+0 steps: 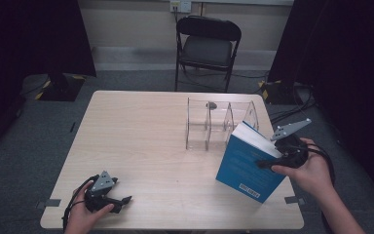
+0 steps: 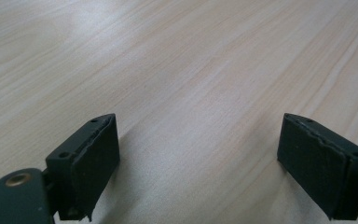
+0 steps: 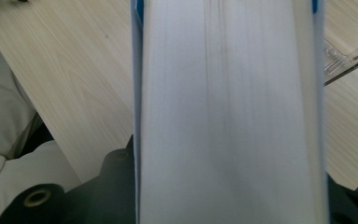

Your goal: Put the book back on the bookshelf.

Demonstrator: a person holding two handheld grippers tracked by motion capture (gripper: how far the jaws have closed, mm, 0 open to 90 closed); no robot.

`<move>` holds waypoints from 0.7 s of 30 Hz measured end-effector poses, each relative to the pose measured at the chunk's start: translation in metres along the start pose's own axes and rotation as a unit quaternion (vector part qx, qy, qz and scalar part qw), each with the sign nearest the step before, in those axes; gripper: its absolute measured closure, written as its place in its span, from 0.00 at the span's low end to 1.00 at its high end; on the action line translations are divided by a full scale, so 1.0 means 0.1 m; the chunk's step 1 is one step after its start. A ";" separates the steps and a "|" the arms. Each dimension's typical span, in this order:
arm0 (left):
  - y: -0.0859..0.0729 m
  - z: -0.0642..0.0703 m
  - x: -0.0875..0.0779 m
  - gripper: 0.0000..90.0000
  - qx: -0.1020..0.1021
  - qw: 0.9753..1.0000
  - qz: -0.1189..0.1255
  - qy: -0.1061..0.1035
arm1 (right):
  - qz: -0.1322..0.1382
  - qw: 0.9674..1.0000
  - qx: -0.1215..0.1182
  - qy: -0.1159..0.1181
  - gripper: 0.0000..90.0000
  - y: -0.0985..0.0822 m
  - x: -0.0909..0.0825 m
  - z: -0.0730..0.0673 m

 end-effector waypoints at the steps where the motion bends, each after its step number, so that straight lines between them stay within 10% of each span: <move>1: 0.00 0.00 0.00 0.14 0.000 1.000 0.000 0.000 | 0.002 1.000 -0.005 0.000 0.65 0.00 0.00 0.00; 21: 0.00 0.00 0.00 0.14 -0.001 1.000 0.000 0.000 | 0.015 1.000 0.012 -0.011 0.68 -0.03 -0.01 -0.12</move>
Point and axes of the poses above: each handheld gripper's, and its own axes: x roughly forward along the jaws, y roughly out of its top, z roughly to its right, the point moved 3 cm from there along x, roughly forward along the jaws, and after that the axes turned 15 degrees about y, right-handed, at the moved point
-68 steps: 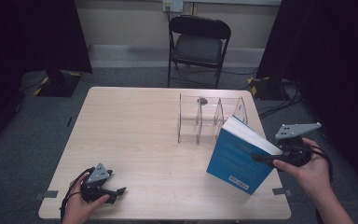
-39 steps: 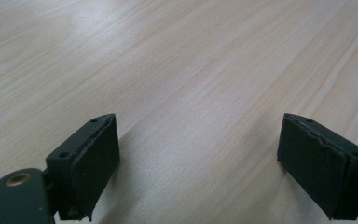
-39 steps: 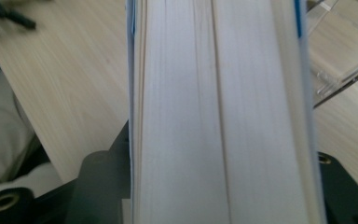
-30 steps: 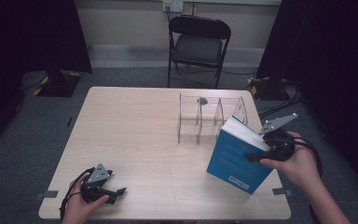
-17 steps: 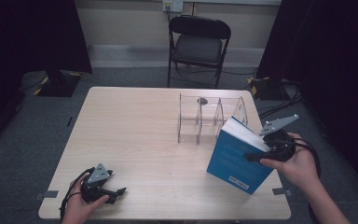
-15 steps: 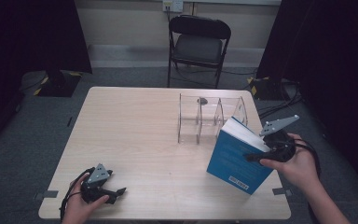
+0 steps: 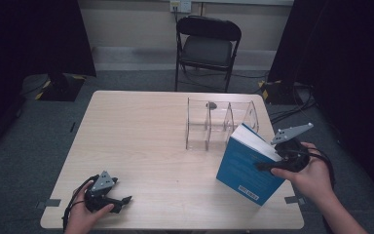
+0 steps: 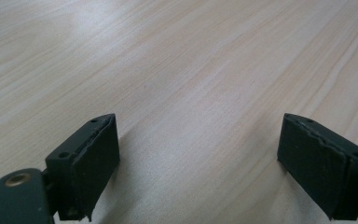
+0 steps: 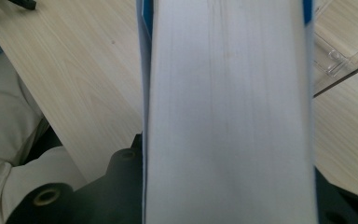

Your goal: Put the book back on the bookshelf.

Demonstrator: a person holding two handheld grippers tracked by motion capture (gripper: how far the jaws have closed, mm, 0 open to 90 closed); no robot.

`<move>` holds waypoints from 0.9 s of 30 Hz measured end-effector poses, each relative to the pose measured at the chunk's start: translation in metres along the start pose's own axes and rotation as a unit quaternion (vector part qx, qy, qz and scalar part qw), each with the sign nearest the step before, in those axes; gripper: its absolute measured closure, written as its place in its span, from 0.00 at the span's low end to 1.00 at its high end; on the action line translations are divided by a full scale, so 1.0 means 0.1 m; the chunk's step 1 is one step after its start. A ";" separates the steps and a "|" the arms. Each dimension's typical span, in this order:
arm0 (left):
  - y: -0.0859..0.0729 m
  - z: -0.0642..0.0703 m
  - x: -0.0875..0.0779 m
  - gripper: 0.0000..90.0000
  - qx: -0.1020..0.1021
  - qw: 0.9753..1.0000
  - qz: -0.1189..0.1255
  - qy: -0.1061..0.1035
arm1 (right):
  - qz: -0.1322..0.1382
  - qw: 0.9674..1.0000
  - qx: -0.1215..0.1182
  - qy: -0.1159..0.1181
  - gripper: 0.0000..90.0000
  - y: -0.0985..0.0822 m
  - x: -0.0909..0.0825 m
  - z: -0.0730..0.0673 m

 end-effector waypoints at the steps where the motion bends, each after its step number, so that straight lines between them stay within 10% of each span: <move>1: 0.00 0.00 0.00 0.14 0.000 1.000 0.000 0.000 | 0.001 1.000 0.001 -0.003 0.68 0.00 0.00 0.00; 27: 0.00 0.00 0.00 0.13 0.000 1.000 0.000 -0.001 | 0.023 0.998 0.060 -0.020 0.69 0.08 -0.24 0.07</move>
Point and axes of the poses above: each handheld gripper's, and its own axes: x roughly forward along the jaws, y roughly out of its top, z roughly to its right, the point moved 3 cm from there along x, roughly forward along the jaws, and after that the axes turned 15 degrees about y, right-handed, at the moved point
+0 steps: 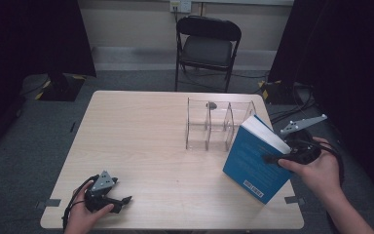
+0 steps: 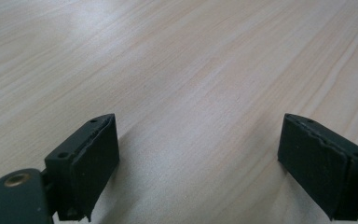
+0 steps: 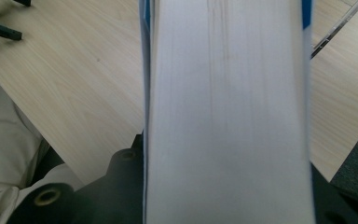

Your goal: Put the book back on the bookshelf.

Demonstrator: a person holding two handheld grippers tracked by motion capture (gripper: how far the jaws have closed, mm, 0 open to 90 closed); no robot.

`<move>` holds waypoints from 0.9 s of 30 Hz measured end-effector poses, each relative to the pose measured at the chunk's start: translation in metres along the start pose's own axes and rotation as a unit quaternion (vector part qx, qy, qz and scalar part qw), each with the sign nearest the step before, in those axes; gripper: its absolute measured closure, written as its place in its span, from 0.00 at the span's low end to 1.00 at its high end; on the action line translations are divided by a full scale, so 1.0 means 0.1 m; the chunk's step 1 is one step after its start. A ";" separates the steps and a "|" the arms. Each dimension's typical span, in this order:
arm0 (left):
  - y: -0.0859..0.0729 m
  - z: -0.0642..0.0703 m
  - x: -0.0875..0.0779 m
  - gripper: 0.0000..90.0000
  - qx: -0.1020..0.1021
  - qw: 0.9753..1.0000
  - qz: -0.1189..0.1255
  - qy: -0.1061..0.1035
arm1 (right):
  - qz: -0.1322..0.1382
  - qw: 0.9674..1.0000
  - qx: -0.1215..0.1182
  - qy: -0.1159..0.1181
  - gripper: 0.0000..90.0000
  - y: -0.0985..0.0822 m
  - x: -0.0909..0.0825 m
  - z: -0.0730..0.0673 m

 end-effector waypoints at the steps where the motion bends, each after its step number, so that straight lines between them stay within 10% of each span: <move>1: 0.00 0.00 0.00 0.13 0.000 1.000 0.000 0.000 | 0.001 1.000 0.004 -0.001 0.69 0.00 0.00 0.00; 27: 0.00 0.01 0.00 0.13 -0.003 1.000 0.003 0.001 | 0.001 0.998 0.048 -0.031 0.69 0.17 -0.11 0.18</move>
Point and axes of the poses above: each handheld gripper's, and its own axes: x roughly forward along the jaws, y roughly out of its top, z roughly to its right, the point moved 3 cm from there along x, roughly forward along the jaws, and after that the axes turned 15 degrees about y, right-handed, at the moved point
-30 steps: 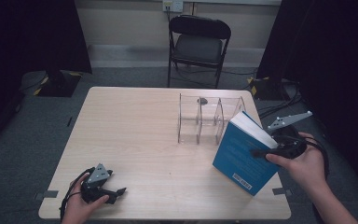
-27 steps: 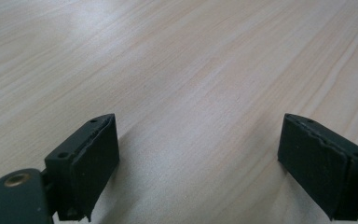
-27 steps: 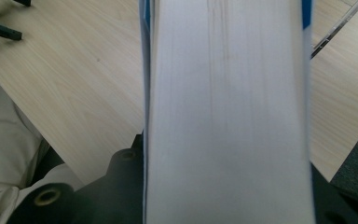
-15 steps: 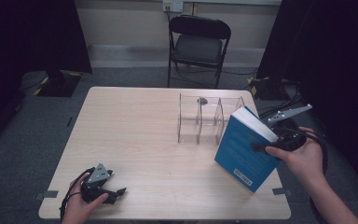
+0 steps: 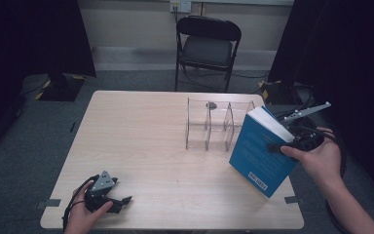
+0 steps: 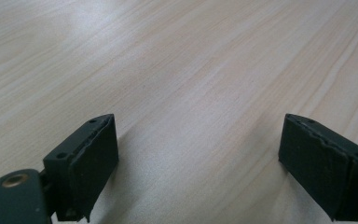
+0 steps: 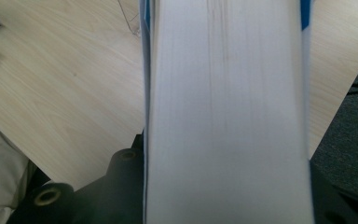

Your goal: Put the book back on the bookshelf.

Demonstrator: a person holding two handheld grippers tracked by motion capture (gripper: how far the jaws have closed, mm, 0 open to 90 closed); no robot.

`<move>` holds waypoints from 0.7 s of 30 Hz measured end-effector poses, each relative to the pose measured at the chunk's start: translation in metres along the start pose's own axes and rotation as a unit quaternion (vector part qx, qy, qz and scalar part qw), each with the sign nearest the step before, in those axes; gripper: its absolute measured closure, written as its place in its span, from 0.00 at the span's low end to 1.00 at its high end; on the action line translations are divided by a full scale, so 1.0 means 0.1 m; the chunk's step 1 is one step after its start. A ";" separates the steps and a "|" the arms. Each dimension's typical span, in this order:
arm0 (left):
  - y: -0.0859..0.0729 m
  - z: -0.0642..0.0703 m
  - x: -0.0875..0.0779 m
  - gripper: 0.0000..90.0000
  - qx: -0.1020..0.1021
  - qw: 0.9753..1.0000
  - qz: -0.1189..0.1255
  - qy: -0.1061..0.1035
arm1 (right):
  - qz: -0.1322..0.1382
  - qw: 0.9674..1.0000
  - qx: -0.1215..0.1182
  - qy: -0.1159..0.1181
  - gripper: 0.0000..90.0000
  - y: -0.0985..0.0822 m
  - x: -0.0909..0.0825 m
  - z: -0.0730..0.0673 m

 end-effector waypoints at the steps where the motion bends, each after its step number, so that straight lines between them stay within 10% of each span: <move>1: 0.00 0.00 0.00 0.13 -0.002 1.000 0.000 0.000 | 0.002 1.000 0.003 0.001 0.69 0.01 0.00 0.01; 21: 0.00 -0.01 0.00 0.13 0.007 1.000 0.001 0.002 | 0.015 0.999 0.031 -0.025 0.69 0.14 -0.03 0.14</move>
Point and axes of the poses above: each handheld gripper's, and its own axes: x roughly forward along the jaws, y roughly out of its top, z roughly to its right, the point moved 3 cm from there along x, roughly forward along the jaws, and after that the axes turned 15 degrees about y, right-handed, at the moved point
